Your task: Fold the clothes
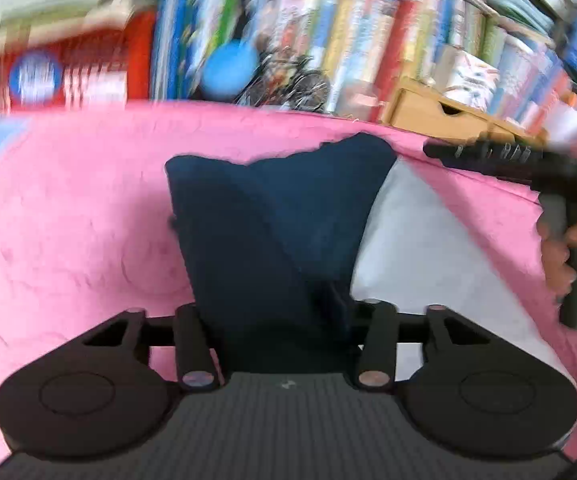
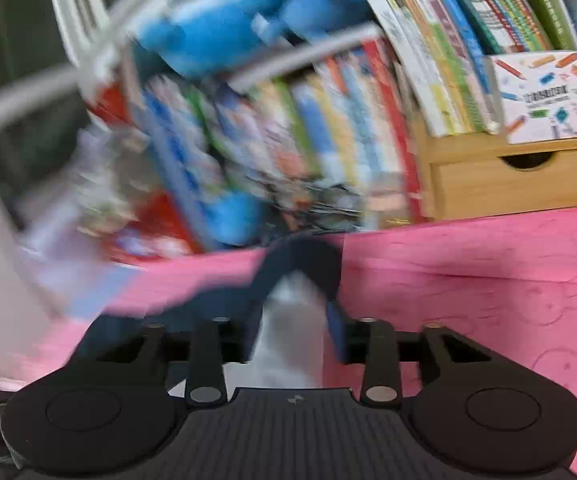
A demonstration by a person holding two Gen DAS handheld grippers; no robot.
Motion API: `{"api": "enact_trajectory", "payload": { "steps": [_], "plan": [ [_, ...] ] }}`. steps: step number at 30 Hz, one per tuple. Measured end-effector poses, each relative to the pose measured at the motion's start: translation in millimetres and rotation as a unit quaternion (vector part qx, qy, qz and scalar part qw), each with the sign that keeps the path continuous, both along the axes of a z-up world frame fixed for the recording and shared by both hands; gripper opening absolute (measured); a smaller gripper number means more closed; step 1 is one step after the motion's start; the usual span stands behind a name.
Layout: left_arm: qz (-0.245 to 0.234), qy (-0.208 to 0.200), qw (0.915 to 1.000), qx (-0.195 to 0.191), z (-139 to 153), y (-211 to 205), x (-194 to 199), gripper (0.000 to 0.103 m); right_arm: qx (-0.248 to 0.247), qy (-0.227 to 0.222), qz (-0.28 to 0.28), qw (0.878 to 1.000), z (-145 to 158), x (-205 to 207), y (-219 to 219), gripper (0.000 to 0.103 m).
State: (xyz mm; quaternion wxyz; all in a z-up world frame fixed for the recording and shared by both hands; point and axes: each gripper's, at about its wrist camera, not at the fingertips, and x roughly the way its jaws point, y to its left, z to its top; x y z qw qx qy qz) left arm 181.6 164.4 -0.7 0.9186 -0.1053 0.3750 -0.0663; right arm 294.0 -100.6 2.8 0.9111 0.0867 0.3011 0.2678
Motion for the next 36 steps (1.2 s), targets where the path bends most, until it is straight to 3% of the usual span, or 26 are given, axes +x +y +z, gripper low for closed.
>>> {"api": "enact_trajectory", "payload": {
  "steps": [1,2,3,6,9,12,15,18,21,23,25,28,36],
  "plan": [
    [0.006,-0.005,1.0000,0.004,-1,6,0,0.076,-0.017,0.009,-0.014,1.000,-16,5,6,0.063],
    [0.012,-0.010,0.9998,0.010,-2,11,-1,0.083,-0.032,0.018,-0.028,0.999,-32,9,12,0.075],
    [0.015,-0.018,0.9993,0.030,-1,11,-4,0.086,-0.028,0.023,-0.033,0.999,-43,10,12,0.076],
    [0.018,-0.032,0.9971,0.066,5,11,-17,0.086,-0.011,0.023,-0.037,0.999,-47,4,5,0.077],
    [0.032,-0.059,0.9937,0.090,16,24,-39,0.086,-0.062,-0.041,-0.022,0.997,-18,-18,4,0.077],
    [0.041,-0.063,0.9905,0.115,14,27,-57,0.086,-0.060,-0.097,0.045,0.992,5,-49,11,0.071],
    [0.035,-0.054,0.9892,0.132,6,23,-66,0.086,-0.044,-0.095,0.126,0.987,13,-81,33,0.064],
    [0.038,-0.050,0.9896,0.130,2,23,-67,0.086,-0.071,-0.091,0.203,0.972,4,-109,68,0.063],
    [0.039,-0.039,0.9922,0.112,-2,30,-66,0.086,-0.147,-0.085,0.248,0.954,-26,-135,107,0.065],
    [0.040,-0.040,0.9926,0.107,-5,32,-68,0.086,-0.198,-0.141,0.259,0.935,-34,-162,120,0.065],
    [0.040,-0.046,0.9930,0.101,-7,34,-70,0.086,-0.185,-0.134,0.285,0.931,-26,-175,121,0.065],
    [0.041,-0.050,0.9941,0.087,-9,37,-72,0.086,-0.147,-0.107,0.292,0.939,-19,-185,119,0.064],
    [0.049,-0.050,0.9952,0.069,-13,40,-78,0.086,-0.161,-0.112,0.281,0.939,-43,-209,129,0.065]
  ]
}}
